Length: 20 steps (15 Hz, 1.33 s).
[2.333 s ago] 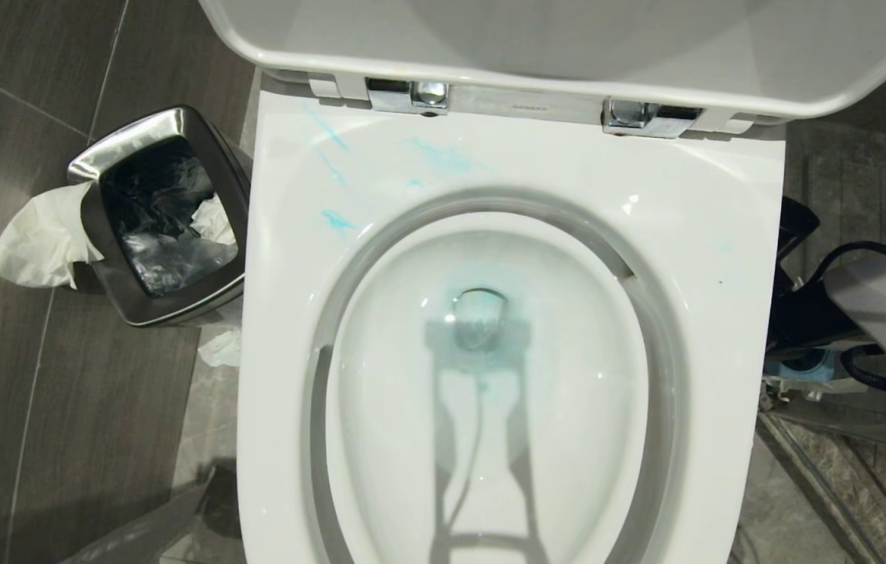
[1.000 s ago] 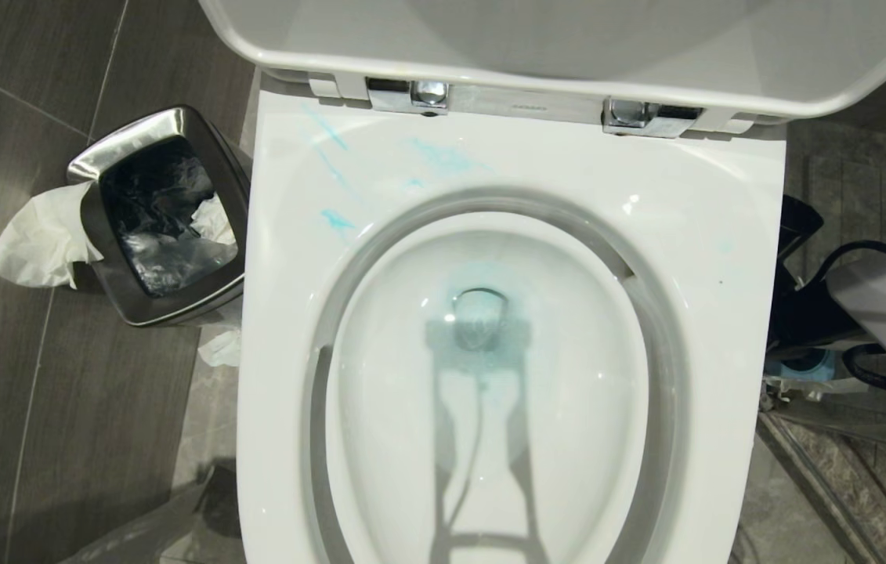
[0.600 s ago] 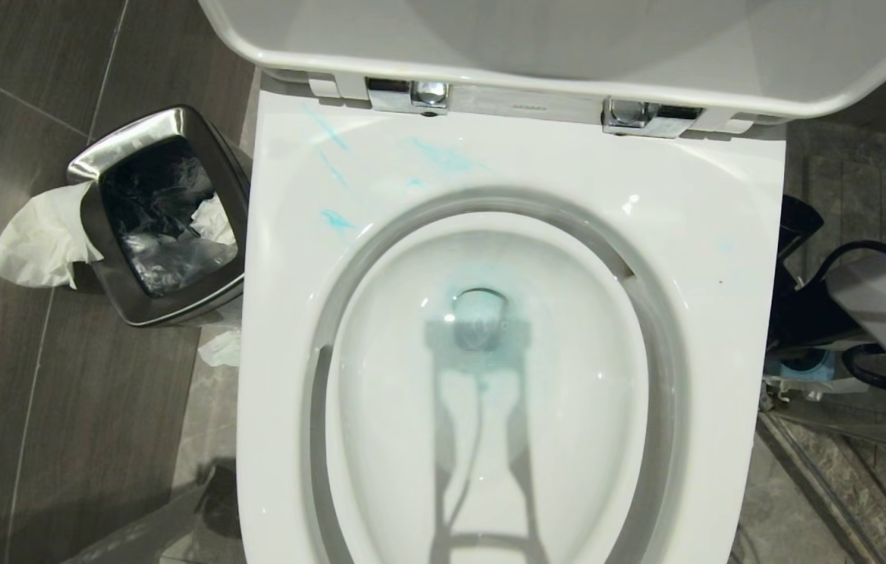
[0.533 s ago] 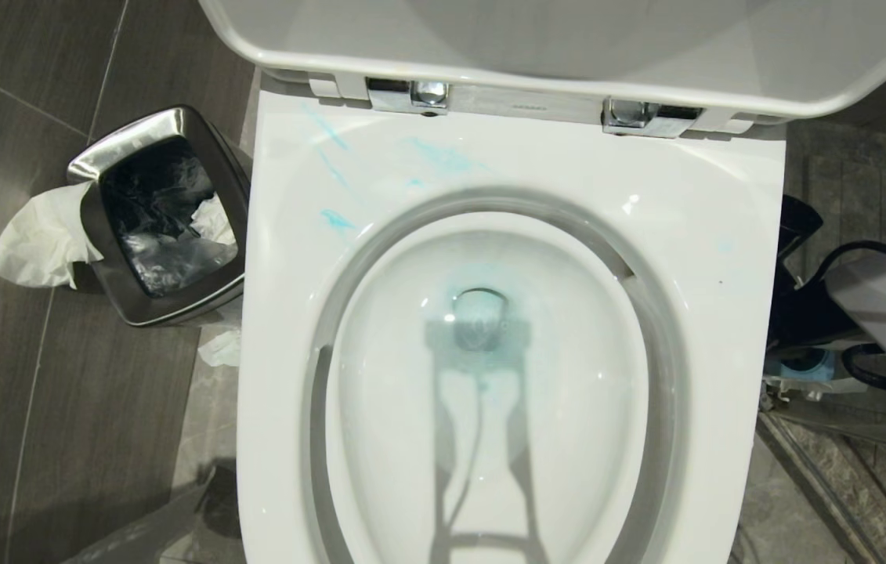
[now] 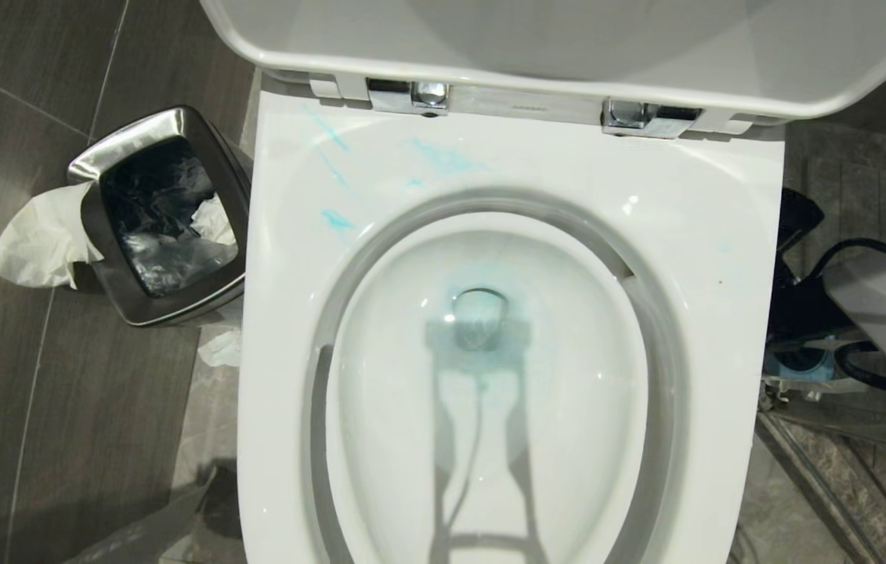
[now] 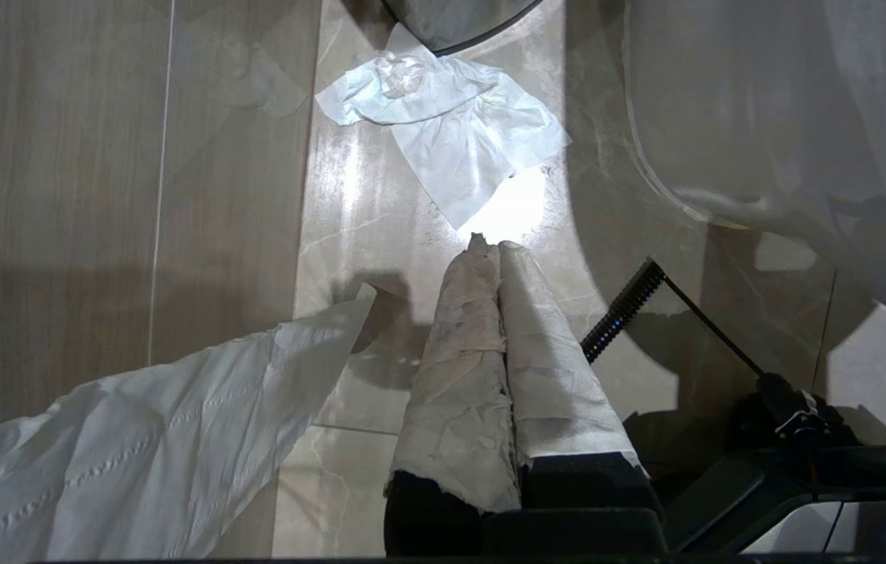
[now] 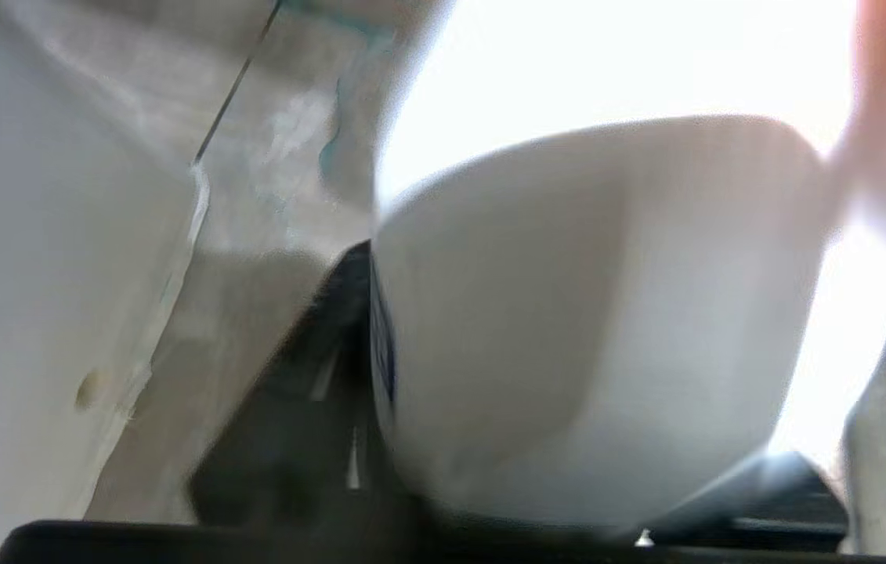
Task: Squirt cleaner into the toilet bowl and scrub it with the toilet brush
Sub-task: Place the cleaning agent on the floor
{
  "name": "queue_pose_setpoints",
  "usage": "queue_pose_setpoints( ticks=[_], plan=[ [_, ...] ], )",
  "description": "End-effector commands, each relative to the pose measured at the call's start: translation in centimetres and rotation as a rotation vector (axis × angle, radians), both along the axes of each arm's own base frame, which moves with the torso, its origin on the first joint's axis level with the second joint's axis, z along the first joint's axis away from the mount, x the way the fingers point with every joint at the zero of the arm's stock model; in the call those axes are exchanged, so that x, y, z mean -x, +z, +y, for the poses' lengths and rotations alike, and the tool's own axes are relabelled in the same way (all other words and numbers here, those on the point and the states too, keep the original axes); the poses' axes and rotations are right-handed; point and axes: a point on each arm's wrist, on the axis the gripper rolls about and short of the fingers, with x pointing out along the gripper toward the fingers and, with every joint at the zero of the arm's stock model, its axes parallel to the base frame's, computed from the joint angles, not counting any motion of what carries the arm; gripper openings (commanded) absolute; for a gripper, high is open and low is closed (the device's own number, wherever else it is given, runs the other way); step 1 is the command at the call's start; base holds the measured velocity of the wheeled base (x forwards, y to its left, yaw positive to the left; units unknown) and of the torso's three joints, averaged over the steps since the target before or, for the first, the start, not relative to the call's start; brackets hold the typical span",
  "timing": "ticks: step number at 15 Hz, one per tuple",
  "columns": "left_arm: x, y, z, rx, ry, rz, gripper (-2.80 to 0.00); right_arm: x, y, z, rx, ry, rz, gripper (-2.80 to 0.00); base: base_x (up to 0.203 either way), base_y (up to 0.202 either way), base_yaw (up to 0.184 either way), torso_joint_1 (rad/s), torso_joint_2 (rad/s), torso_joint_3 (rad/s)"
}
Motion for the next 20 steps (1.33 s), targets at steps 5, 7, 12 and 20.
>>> queue_pose_setpoints(
  ticks=[5, 7, 12, 20],
  plan=[
    [0.0, 0.0, 0.0, 0.000, 0.000, 0.001, -2.80, 0.0, -0.4, 0.0, 0.001, 0.001, 0.013, 0.00, 0.000, 0.000, 0.000, 0.000, 0.00, 0.000],
    [0.0, 0.0, 0.0, 0.000, 0.000, 0.001, -2.80, 0.2, -1.5, -0.3, 0.010, -0.013, 0.058, 0.00, 0.000, 0.000, 0.000, 0.000, 0.00, 0.000],
    [0.0, 0.0, 0.0, 0.000, 0.000, 0.001, -2.80, 1.1, -1.4, -0.9, 0.030, -0.027, 0.050, 0.00, 0.000, 0.000, 0.000, 0.000, 0.00, 0.000],
    [0.0, 0.0, 0.0, 0.000, 0.000, 0.001, -2.80, 3.7, -0.1, -1.1, 0.038, -0.031, 0.027, 0.00, 0.000, 0.000, 0.000, 0.000, 0.00, 0.000]
  ],
)
